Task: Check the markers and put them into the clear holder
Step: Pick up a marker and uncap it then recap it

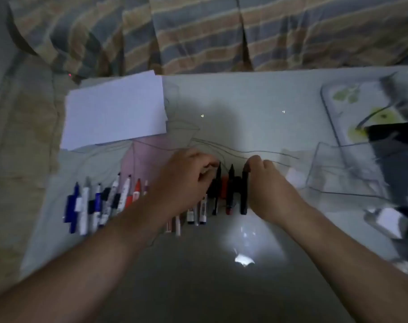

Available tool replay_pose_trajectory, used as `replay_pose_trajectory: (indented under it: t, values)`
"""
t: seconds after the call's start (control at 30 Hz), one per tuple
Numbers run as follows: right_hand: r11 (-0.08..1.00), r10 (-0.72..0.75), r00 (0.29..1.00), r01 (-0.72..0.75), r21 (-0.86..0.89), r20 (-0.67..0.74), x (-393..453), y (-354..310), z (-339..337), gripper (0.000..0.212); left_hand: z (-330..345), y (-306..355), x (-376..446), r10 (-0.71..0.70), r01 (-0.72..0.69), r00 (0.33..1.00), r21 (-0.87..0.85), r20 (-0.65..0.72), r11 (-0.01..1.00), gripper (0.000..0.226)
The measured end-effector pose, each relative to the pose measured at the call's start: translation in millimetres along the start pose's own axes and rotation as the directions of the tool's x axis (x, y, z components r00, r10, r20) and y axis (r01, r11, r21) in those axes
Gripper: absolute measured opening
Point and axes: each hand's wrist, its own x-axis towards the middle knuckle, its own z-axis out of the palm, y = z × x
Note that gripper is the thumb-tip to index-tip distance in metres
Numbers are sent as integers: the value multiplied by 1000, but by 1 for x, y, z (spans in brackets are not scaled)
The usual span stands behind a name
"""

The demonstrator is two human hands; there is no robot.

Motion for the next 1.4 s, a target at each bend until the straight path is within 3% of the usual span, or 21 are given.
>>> replay_pose_trajectory:
  t: [0.1, 0.23, 0.4, 0.57, 0.67, 0.87, 1.03, 1.1, 1.2, 1.3, 1.4]
  values:
    - [999, -37, 985, 35, -14, -170, 13, 23, 26, 20, 28, 1, 20, 178, -176, 984, 112, -12, 978, 22]
    - [984, -137, 973, 112, -138, -187, 17, 33, 41, 28, 48, 6, 42, 310, -315, 949, 221, 57, 923, 18]
    - [991, -90, 982, 71, -113, -168, 18, 37, 40, 24, 58, 4, 51, 347, -357, 934, 226, 86, 906, 23]
    - [995, -44, 980, 25, -99, -196, 13, 36, 45, 37, 61, 6, 34, 335, -388, 921, 418, 198, 821, 39]
    - [997, -2, 971, -17, -77, -239, 8, 35, 48, 38, 70, 14, 23, 359, -407, 913, 503, 194, 762, 28]
    - [990, 59, 964, -90, -107, -260, -8, 31, 55, 37, 70, 31, 16, 162, -286, 950, 529, 268, 799, 22]
    - [979, 160, 952, -186, -79, -262, -50, 27, 45, 22, 68, 39, -5, 241, -297, 955, 589, 175, 752, 32]
    - [981, 168, 945, -189, -51, -281, -68, 22, 32, 22, 60, 41, -21, 285, -271, 957, 499, 51, 823, 31]
    - [990, 120, 922, -85, 111, -368, -94, 11, 16, 21, 38, 46, -60, 153, -142, 986, 148, -63, 979, 18]
    - [970, 10, 877, 107, 216, -480, -119, -1, 16, 17, 14, 44, -102, 31, -45, 991, -103, -133, 994, 15]
    - [978, -137, 840, 199, 63, -525, -132, -8, 20, 23, -1, 31, -129, -74, 6, 978, -328, -195, 945, 19]
